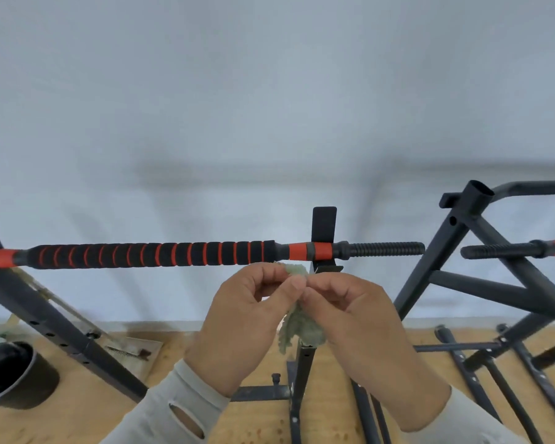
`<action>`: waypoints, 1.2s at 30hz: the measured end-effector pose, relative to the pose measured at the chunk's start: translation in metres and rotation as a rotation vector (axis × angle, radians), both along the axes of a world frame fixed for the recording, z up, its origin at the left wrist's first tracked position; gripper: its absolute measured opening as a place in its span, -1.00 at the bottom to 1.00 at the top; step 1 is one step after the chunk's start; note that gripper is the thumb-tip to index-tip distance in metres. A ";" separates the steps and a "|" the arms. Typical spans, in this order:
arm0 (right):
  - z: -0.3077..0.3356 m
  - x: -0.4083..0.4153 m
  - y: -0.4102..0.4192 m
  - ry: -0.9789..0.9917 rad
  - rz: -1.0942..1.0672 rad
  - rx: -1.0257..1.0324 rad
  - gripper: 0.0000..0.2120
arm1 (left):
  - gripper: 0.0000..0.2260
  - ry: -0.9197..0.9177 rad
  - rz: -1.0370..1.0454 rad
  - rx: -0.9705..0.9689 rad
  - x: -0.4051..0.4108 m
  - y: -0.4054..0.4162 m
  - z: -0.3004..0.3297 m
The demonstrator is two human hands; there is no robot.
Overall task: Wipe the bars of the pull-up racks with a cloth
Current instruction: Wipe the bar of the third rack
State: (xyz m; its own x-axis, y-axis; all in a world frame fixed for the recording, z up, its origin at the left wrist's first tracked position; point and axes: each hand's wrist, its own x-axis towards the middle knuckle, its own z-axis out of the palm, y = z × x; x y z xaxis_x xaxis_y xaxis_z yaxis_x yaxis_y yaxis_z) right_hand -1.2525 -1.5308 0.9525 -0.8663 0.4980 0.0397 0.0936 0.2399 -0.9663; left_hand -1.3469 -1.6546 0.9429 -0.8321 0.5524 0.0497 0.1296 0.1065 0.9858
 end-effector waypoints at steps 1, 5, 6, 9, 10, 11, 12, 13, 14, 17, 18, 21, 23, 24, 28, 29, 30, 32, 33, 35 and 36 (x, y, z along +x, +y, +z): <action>-0.001 -0.002 -0.002 -0.003 -0.035 -0.002 -0.86 | -0.91 -0.003 -0.021 0.007 -0.004 0.000 -0.001; -0.001 -0.011 -0.010 -0.019 -0.138 -0.009 -0.86 | -0.88 -0.001 -0.040 0.029 -0.016 -0.001 -0.003; 0.000 -0.014 -0.012 -0.021 -0.153 -0.003 -0.86 | -0.88 0.006 -0.042 0.026 -0.018 -0.001 -0.003; 0.002 -0.018 -0.019 -0.011 -0.192 -0.005 -0.82 | -0.88 0.045 -0.061 0.021 -0.024 -0.005 -0.004; 0.003 -0.019 -0.021 -0.007 -0.197 -0.017 -0.81 | -0.89 0.043 -0.072 0.025 -0.027 -0.006 -0.003; 0.004 -0.020 -0.023 -0.007 -0.198 -0.030 -0.81 | -0.91 0.033 -0.085 0.032 -0.029 -0.008 -0.003; 0.004 -0.021 -0.025 -0.011 -0.195 -0.043 -0.80 | -0.93 0.028 -0.096 0.034 -0.031 -0.011 -0.002; 0.005 -0.022 -0.027 -0.016 -0.193 -0.051 -0.80 | -0.94 0.037 -0.102 0.031 -0.032 -0.013 -0.001; 0.006 -0.023 -0.029 -0.025 -0.192 -0.051 -0.81 | -0.94 0.070 -0.100 0.022 -0.033 -0.015 0.000; 0.008 -0.027 -0.033 -0.052 -0.224 0.010 -0.80 | -0.89 0.223 -0.052 -0.015 -0.032 -0.018 0.001; 0.008 -0.028 -0.034 -0.064 -0.246 0.041 -0.80 | -0.88 0.254 -0.040 -0.022 -0.032 -0.018 0.002; 0.007 -0.032 -0.038 -0.091 -0.319 0.070 -0.81 | -0.86 0.252 -0.038 -0.021 -0.032 -0.018 0.004; 0.006 -0.035 -0.039 -0.101 -0.361 0.067 -0.81 | -0.86 0.223 -0.040 -0.026 -0.033 -0.018 0.004; 0.004 -0.036 -0.040 -0.106 -0.380 0.059 -0.81 | -0.86 0.207 -0.044 -0.030 -0.034 -0.018 0.004; 0.001 -0.038 -0.040 -0.063 -0.425 -0.069 -0.78 | -0.87 0.065 -0.078 0.028 -0.039 -0.021 0.003; 0.002 -0.038 -0.041 -0.041 -0.437 -0.136 -0.77 | -0.86 -0.002 -0.083 0.068 -0.040 -0.021 0.004; 0.005 -0.038 -0.040 -0.009 -0.452 -0.237 -0.74 | -0.84 -0.096 -0.072 0.122 -0.041 -0.021 0.005; 0.011 -0.038 -0.038 0.071 -0.483 -0.498 -0.72 | -0.83 -0.320 -0.009 0.244 -0.044 -0.019 0.011; 0.013 -0.037 -0.035 0.097 -0.509 -0.600 -0.72 | -0.83 -0.407 0.028 0.282 -0.046 -0.019 0.014; 0.016 -0.034 -0.028 0.135 -0.557 -0.718 -0.73 | -0.82 -0.483 0.069 0.297 -0.050 -0.019 0.017; 0.018 -0.033 -0.025 0.151 -0.583 -0.747 -0.74 | -0.82 -0.484 0.076 0.292 -0.051 -0.019 0.017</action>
